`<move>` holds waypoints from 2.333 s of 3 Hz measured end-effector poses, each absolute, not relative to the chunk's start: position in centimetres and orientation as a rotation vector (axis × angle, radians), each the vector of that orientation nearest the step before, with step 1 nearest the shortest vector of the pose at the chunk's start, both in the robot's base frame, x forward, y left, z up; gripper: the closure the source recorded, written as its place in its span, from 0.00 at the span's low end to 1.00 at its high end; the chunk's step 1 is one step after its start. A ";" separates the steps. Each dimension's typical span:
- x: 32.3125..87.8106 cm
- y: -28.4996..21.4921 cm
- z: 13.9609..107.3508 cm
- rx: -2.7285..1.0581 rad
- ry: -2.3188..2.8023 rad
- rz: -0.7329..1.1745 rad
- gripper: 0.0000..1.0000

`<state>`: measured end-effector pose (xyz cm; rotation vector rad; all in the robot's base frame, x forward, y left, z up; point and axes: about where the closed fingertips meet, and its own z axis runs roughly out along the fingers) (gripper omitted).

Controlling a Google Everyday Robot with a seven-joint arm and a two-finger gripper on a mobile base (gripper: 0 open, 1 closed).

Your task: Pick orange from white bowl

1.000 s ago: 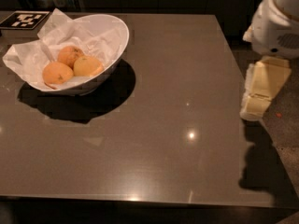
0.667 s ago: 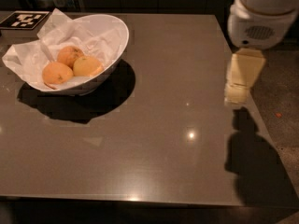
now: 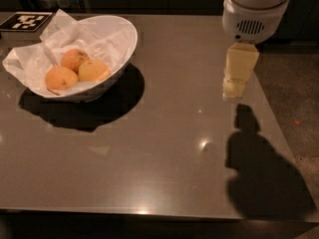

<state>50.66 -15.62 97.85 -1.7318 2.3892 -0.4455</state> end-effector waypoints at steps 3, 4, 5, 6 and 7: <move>53.4 -3.9 100.2 -1.854 2.169 -0.269 0.00; 54.0 -3.1 100.4 -1.845 2.138 -0.266 0.00; 55.5 0.5 99.3 -1.932 2.085 -0.282 0.00; 57.2 4.2 97.7 -2.051 2.039 -0.312 0.00; 57.6 5.1 97.8 -2.037 2.007 -0.305 0.00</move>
Offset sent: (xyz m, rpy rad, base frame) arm -0.0113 0.1120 0.0364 0.1021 0.0434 0.2160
